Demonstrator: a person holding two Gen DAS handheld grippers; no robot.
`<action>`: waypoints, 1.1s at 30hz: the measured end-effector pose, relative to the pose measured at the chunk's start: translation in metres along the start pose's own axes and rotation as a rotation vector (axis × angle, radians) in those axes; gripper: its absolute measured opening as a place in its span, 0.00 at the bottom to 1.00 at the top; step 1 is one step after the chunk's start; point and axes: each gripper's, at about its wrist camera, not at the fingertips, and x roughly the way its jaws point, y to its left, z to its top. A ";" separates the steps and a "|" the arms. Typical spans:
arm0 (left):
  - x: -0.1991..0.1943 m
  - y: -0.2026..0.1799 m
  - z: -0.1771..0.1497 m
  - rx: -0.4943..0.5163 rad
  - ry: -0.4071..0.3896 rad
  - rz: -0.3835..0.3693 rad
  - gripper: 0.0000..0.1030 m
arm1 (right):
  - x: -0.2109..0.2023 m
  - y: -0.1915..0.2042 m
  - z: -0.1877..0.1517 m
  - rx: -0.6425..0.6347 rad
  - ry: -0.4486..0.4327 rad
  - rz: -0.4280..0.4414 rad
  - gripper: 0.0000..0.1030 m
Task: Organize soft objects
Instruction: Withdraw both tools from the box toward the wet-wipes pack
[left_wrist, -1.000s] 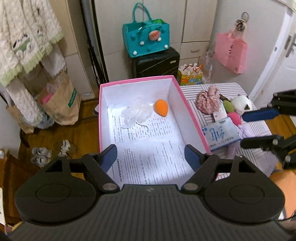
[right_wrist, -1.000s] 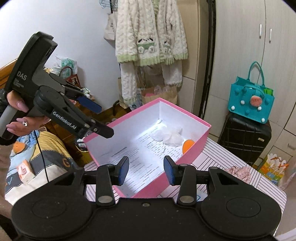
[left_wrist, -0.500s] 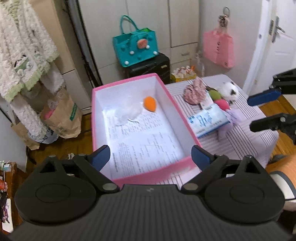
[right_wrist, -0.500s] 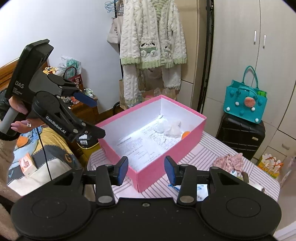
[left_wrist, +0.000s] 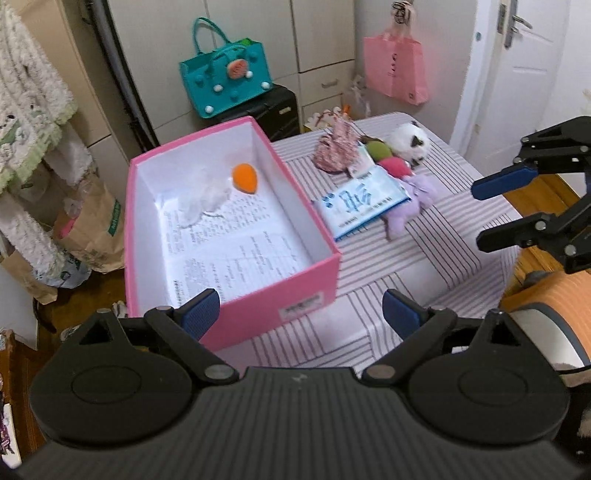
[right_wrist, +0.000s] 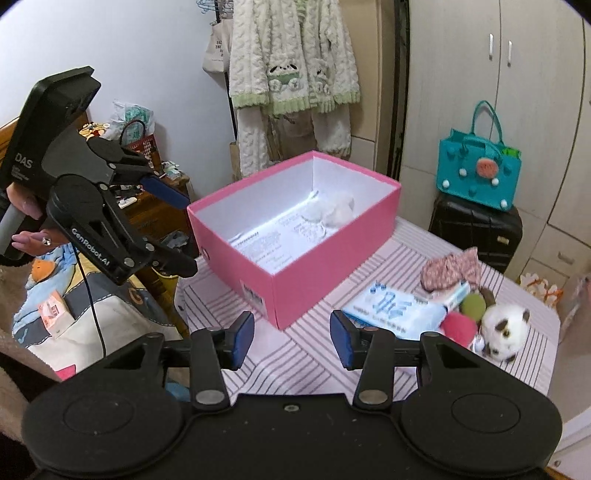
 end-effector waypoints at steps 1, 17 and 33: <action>0.002 -0.003 -0.002 0.000 0.003 -0.010 0.93 | 0.000 -0.001 -0.004 0.007 0.001 -0.001 0.50; 0.040 -0.049 -0.010 -0.060 -0.190 -0.142 0.91 | 0.003 -0.031 -0.065 0.084 -0.054 -0.096 0.55; 0.107 -0.092 0.019 -0.118 -0.266 -0.087 0.88 | 0.020 -0.105 -0.065 0.161 -0.126 -0.221 0.55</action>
